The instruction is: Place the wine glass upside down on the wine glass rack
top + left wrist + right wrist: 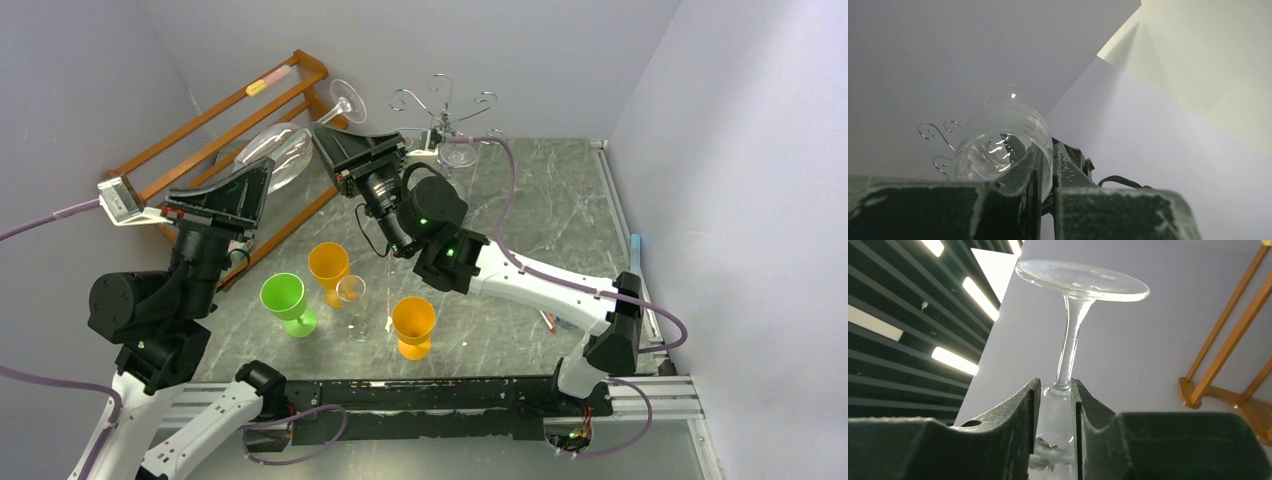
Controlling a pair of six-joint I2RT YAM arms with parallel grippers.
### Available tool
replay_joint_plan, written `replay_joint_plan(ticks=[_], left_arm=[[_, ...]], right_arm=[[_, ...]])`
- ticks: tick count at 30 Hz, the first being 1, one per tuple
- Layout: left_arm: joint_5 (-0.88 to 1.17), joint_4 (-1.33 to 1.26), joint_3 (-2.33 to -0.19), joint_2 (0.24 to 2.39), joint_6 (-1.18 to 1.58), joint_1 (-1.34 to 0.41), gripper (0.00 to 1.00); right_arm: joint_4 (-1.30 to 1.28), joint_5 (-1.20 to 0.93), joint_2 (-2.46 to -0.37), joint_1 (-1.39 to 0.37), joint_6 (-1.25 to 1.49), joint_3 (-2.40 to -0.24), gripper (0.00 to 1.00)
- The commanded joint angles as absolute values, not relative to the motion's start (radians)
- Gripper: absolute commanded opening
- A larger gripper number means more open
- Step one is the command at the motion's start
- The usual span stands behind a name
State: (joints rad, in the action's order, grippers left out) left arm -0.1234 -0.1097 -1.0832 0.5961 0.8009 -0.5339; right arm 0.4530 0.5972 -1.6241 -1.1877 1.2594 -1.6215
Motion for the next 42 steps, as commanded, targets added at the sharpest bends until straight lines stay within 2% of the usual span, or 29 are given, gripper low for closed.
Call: replay_joint_plan(ticks=[1, 4, 6, 12, 15, 17, 22, 25, 28, 35, 42], left_arm=[[-0.108, -0.175, -1.067, 0.572, 0.82, -0.541, 0.05], [-0.102, -0.176, -1.061, 0.568, 0.829, -0.541, 0.05], [-0.098, -0.171, -1.061, 0.569, 0.834, -0.541, 0.05], [-0.088, -0.162, -1.05, 0.562, 0.833, -0.541, 0.06], [-0.092, -0.157, -1.033, 0.548, 0.832, -0.541, 0.2], [-0.091, -0.158, -1.019, 0.541, 0.832, -0.541, 0.39], [-0.043, -0.076, -1.08, 0.568, 0.774, -0.541, 0.72], [-0.036, 0.035, -1.142, 0.589, 0.726, -0.541, 0.85], [-0.054, 0.101, -1.152, 0.581, 0.717, -0.541, 0.93], [-0.084, 0.173, -1.164, 0.572, 0.685, -0.541, 0.96], [-0.05, 0.22, -1.225, 0.645, 0.636, -0.541, 0.96]], right_arm=[[0.493, 0.615, -1.652, -1.19, 1.261, -1.664, 0.34], [0.494, 0.597, -1.668, -1.186, 1.264, -1.681, 0.34], [0.497, 0.58, -1.676, -1.183, 1.267, -1.686, 0.28], [0.505, 0.572, -1.667, -1.183, 1.237, -1.678, 0.0], [0.521, 0.582, -1.656, -1.18, 1.203, -1.665, 0.0], [0.531, 0.584, -1.642, -1.179, 1.165, -1.657, 0.0], [0.602, 0.564, -1.606, -1.167, 1.009, -1.635, 0.0], [0.606, 0.563, -1.563, -1.151, 0.932, -1.606, 0.0], [0.617, 0.51, -1.515, -1.102, 0.873, -1.561, 0.0], [0.596, 0.295, -1.409, -0.932, 0.845, -1.485, 0.0], [0.486, 0.274, -1.248, -0.877, 0.632, -1.446, 0.0]])
